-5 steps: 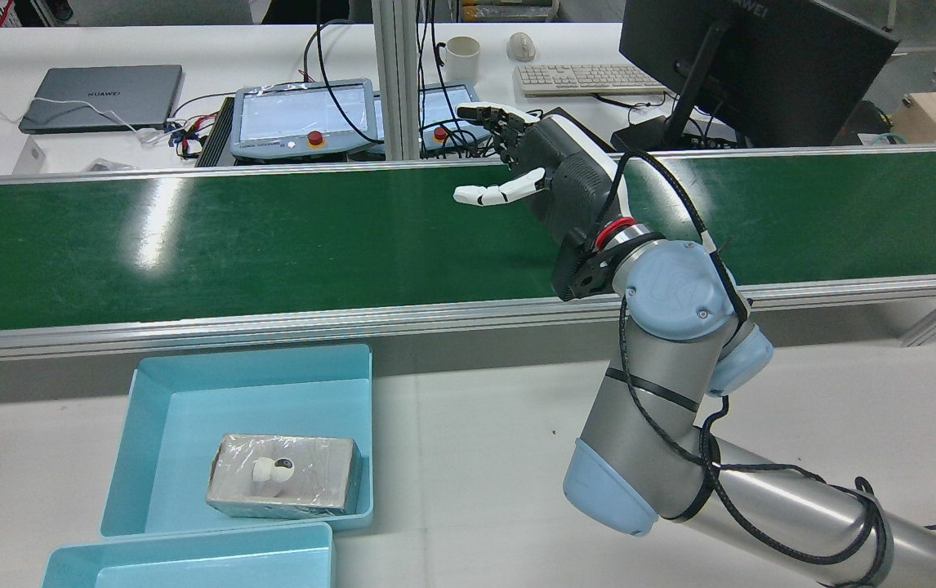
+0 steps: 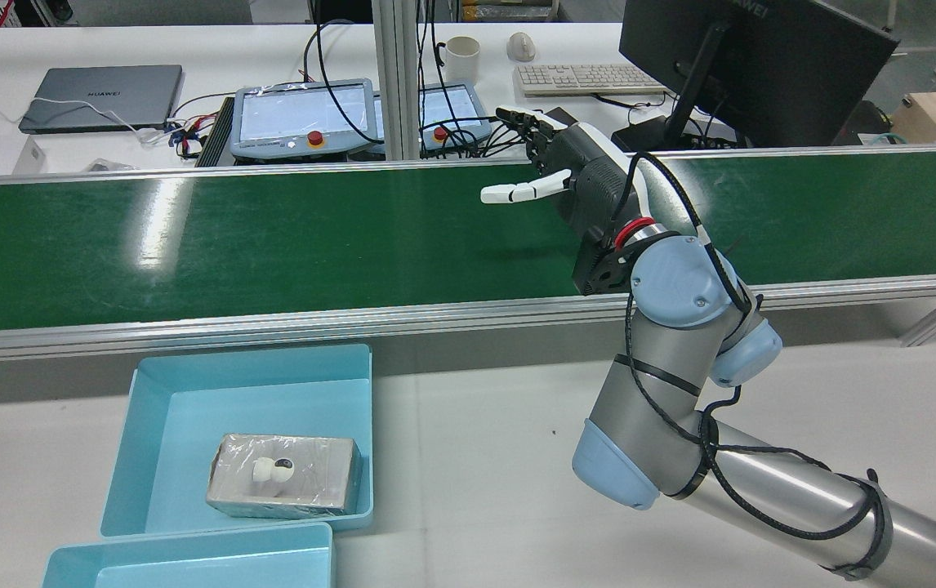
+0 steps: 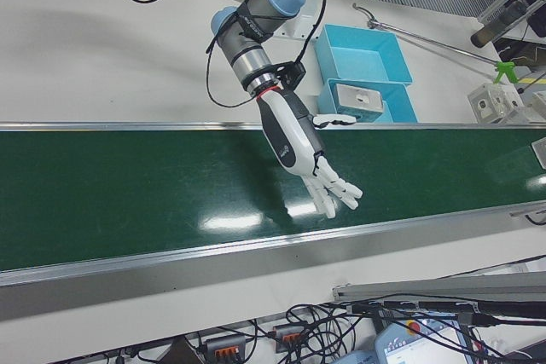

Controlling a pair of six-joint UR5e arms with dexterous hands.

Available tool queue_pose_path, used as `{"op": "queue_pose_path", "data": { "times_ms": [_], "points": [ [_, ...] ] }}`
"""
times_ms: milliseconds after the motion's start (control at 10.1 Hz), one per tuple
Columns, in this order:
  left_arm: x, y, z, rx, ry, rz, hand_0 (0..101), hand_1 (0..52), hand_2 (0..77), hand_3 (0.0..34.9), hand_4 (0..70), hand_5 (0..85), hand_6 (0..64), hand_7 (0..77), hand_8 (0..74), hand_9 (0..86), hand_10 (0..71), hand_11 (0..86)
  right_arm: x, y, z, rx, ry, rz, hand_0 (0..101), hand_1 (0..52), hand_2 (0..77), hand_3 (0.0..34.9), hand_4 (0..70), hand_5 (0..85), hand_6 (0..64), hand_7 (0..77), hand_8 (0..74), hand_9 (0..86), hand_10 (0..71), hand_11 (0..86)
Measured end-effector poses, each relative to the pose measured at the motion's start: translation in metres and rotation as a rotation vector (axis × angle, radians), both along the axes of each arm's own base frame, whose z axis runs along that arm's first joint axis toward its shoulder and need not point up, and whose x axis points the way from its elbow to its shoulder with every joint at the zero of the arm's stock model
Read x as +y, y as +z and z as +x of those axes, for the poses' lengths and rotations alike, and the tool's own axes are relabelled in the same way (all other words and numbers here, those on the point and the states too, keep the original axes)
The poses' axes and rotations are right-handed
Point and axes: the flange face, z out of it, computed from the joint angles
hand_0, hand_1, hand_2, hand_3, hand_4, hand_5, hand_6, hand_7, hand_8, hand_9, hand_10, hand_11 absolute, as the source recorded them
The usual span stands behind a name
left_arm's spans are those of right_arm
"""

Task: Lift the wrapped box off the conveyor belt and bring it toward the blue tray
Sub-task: 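Move the open right hand down toward the conveyor belt edge and wait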

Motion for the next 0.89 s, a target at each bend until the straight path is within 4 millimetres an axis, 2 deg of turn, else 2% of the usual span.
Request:
{"op": "queue_pose_path", "data": {
  "times_ms": [99,198,297,396,495,595,694,793,892],
  "points": [
    [0.000,0.000,0.000,0.000,0.000,0.000,0,0.0,0.5,0.0,0.0,1.1,0.5,0.5,0.5,0.5,0.5,0.5,-0.007,0.000,-0.011,-0.019,-0.027,0.035,56,26.7,19.6,0.0,12.0,16.4,5.5,6.0,0.0,1.1,0.0,1.1],
    [0.000,0.000,0.000,0.000,0.000,0.000,0,0.0,1.1,0.0,0.0,1.1,0.5,0.5,0.5,0.5,0.5,0.5,-0.011,-0.001,-0.018,-0.023,-0.045,0.059,56,26.7,19.6,0.0,12.0,16.4,5.5,6.0,0.0,1.1,0.0,1.1],
    [0.000,0.000,0.000,0.000,0.000,0.000,0,0.0,1.1,0.0,0.0,1.1,0.5,0.5,0.5,0.5,0.5,0.5,-0.014,-0.002,-0.021,-0.018,-0.054,0.073,55,22.4,17.5,0.0,12.0,16.4,5.5,6.0,0.0,1.1,0.0,0.5],
    [0.000,0.000,0.000,0.000,0.000,0.000,0,0.0,1.1,0.0,0.0,1.1,0.5,0.5,0.5,0.5,0.5,0.5,-0.015,-0.005,-0.022,-0.010,-0.056,0.081,55,22.4,17.5,0.0,12.0,16.4,5.5,6.0,0.0,1.1,0.0,0.5],
    [0.000,0.000,0.000,0.000,0.000,0.000,0,0.0,1.1,0.0,0.0,1.1,0.5,0.5,0.5,0.5,0.5,0.5,-0.012,-0.009,-0.018,0.006,-0.053,0.082,51,16.4,7.1,0.1,13.1,18.0,5.5,6.0,0.0,1.1,0.0,1.1],
    [0.000,0.000,0.000,0.000,0.000,0.000,0,0.0,1.1,0.0,0.0,1.1,0.5,0.5,0.5,0.5,0.5,0.5,-0.008,-0.020,-0.013,0.033,-0.047,0.078,51,16.4,7.1,0.1,13.1,18.0,5.5,6.0,0.0,1.1,0.0,1.1],
    [0.000,0.000,0.000,0.000,0.000,0.000,0,0.0,1.1,0.0,0.0,1.1,0.5,0.5,0.5,0.5,0.5,0.5,-0.004,-0.034,-0.009,0.062,-0.043,0.069,50,12.5,2.2,0.0,10.9,18.0,4.4,6.0,0.0,1.1,0.0,0.5],
    [0.000,0.000,0.000,0.000,0.000,0.000,0,0.0,1.1,0.0,0.0,1.1,0.5,0.5,0.5,0.5,0.5,0.5,0.000,-0.046,-0.007,0.084,-0.042,0.062,50,12.5,2.2,0.0,10.9,18.0,4.4,6.0,0.0,1.1,0.0,0.5],
    [0.000,0.000,0.000,0.000,0.000,0.000,0,0.0,1.1,0.0,0.0,1.1,0.5,0.5,0.5,0.5,0.5,0.5,0.002,-0.051,-0.009,0.096,-0.044,0.057,50,14.7,2.2,0.0,9.3,17.5,4.4,4.4,0.0,1.1,0.0,0.5]
  ]
}}
